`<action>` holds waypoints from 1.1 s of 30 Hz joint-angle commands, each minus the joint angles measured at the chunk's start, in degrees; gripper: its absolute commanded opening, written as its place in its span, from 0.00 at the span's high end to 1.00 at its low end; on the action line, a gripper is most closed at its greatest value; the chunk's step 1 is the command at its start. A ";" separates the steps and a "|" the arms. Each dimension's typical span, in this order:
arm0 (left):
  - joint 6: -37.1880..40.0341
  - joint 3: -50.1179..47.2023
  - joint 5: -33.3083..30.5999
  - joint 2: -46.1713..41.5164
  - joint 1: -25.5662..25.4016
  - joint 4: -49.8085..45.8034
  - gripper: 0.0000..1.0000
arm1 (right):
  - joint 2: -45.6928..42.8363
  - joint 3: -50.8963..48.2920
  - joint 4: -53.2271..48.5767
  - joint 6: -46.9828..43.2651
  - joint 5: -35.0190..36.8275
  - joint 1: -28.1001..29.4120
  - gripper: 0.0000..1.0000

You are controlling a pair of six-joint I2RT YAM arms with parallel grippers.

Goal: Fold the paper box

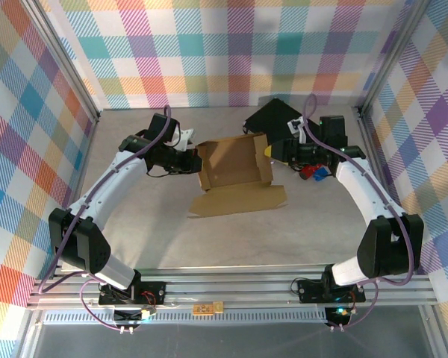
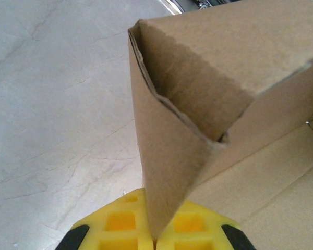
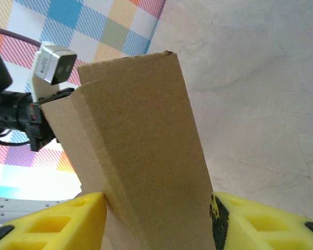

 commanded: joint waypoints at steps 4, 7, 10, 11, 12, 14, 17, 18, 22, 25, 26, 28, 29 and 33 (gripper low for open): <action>0.70 2.07 1.45 -1.48 0.57 -0.99 1.00 | -0.52 3.61 -7.49 -7.78 13.89 3.81 0.47; 0.70 2.25 1.44 -1.50 0.60 -1.09 1.00 | -0.32 4.90 -9.04 -9.21 19.07 5.48 0.50; 0.70 2.28 1.46 -1.59 0.60 -1.17 1.00 | -0.49 5.45 -9.32 -9.97 23.17 7.07 0.50; 0.69 2.33 1.44 -1.67 0.54 -1.18 1.00 | -0.41 5.62 -9.64 -10.37 24.20 7.64 0.49; 0.70 2.26 1.44 -1.68 0.55 -1.13 1.00 | -0.11 6.08 -10.28 -11.02 25.60 8.38 0.49; 0.79 2.25 1.44 -1.76 0.57 -1.26 1.00 | 0.36 6.59 -10.94 -11.92 27.76 9.62 0.49; 0.78 2.39 1.44 -1.85 0.56 -1.26 1.00 | 1.04 7.07 -11.21 -12.17 30.32 10.64 0.56; 0.77 2.50 1.45 -1.85 0.52 -1.26 1.00 | 1.17 7.20 -11.21 -12.02 31.25 10.99 0.58; 0.62 2.47 1.28 -1.85 0.51 -1.35 1.00 | 2.93 9.39 -13.06 -12.38 37.57 13.91 0.63; 0.55 2.42 1.01 -1.85 0.43 -1.24 1.00 | 4.47 10.62 -14.57 -12.46 44.09 16.74 0.69; 0.45 2.38 0.87 -1.85 0.43 -1.24 1.00 | 5.00 11.04 -15.06 -12.23 46.04 17.44 0.71; 0.35 2.36 0.62 -1.85 0.34 -1.07 1.00 | 6.05 11.89 -15.88 -11.71 50.18 18.86 0.76; 0.27 2.34 0.48 -1.85 0.27 -1.08 1.00 | 6.38 12.15 -16.16 -11.60 51.95 19.47 0.78; 0.02 2.38 -0.04 -1.70 0.16 -1.00 1.00 | 7.83 13.76 -17.33 -11.59 58.50 21.89 0.85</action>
